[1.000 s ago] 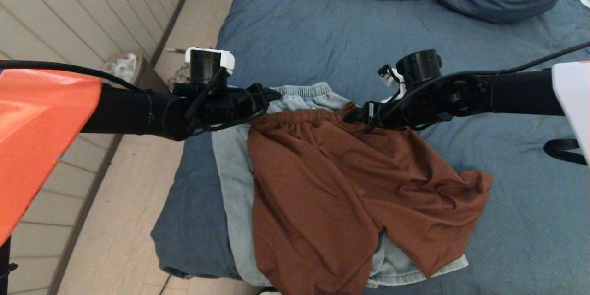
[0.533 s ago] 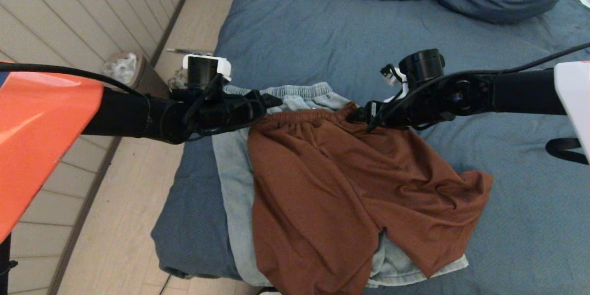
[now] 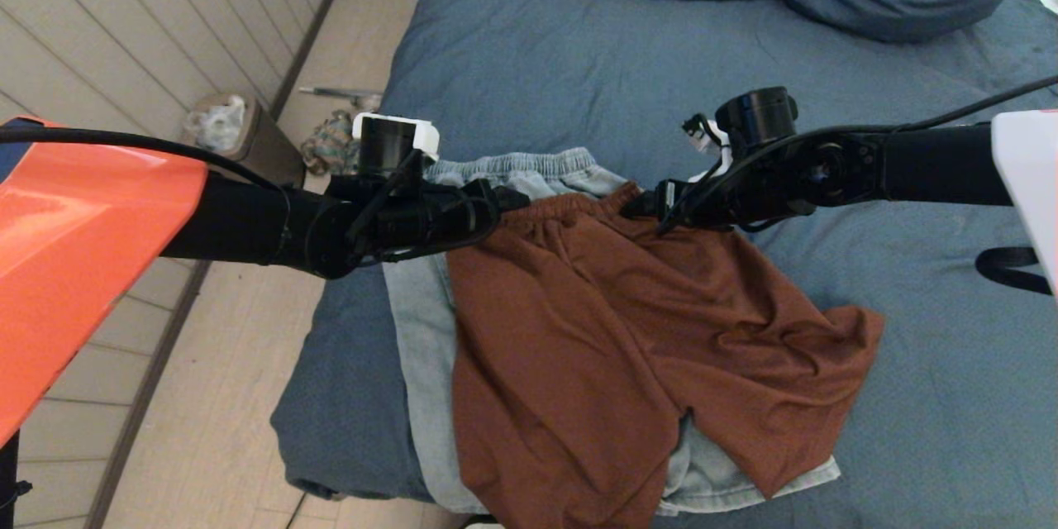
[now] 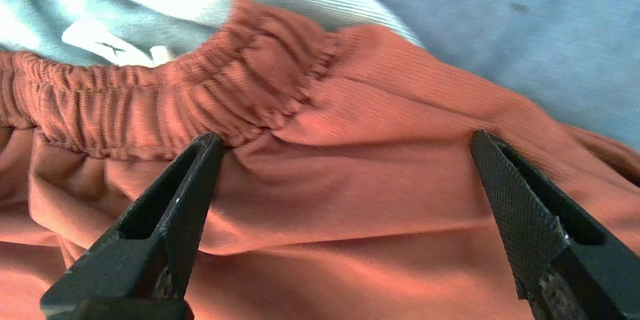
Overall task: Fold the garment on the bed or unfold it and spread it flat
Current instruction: Fold the brown shorts
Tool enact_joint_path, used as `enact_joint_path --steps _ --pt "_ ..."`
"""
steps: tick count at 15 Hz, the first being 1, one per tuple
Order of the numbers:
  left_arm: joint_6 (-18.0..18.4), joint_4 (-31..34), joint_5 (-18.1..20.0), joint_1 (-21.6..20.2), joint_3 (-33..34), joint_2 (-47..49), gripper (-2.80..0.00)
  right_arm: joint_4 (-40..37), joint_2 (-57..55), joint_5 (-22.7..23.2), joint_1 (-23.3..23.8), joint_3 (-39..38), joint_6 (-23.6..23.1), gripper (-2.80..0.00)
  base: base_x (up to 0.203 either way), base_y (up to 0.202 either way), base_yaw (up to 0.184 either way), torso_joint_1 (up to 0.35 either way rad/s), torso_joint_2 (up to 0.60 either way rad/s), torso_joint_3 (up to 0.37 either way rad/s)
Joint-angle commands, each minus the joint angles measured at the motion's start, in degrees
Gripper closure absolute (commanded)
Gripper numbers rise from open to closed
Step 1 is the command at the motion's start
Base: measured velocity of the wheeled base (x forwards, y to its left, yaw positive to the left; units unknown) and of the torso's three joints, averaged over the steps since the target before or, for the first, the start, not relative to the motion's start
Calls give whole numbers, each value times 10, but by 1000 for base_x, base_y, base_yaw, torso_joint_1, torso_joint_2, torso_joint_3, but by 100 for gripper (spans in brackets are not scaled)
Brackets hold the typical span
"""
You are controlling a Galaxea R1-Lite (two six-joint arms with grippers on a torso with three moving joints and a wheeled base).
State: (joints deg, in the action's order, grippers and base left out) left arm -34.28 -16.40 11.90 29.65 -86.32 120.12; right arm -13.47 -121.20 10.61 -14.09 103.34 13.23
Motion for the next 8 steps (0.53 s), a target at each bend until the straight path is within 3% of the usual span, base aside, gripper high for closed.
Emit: enact_joint_path --steps 1,8 --pt "-2 -1 1 1 -2 2 0 -1 -1 0 0 2 0 -280 0 0 0 0 0 0" --pt "0 -1 -2 0 -4 4 0 -1 2 0 1 9 0 -280 0 0 0 0 0 0"
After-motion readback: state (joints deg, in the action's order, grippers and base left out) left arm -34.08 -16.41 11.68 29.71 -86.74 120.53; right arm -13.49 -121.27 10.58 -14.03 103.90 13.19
